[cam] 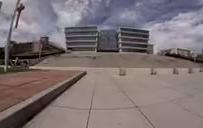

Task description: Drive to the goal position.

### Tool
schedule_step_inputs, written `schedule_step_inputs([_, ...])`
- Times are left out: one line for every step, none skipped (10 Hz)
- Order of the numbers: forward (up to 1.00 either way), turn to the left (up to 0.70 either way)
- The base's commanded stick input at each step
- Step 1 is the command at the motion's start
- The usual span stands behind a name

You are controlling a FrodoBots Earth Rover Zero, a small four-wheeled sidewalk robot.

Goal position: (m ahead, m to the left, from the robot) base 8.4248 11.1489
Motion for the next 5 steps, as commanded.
schedule_step_inputs([1.00, 0.00])
schedule_step_inputs([1.00, 0.00])
schedule_step_inputs([1.00, 0.00])
schedule_step_inputs([1.00, 0.00])
schedule_step_inputs([1.00, 0.00])
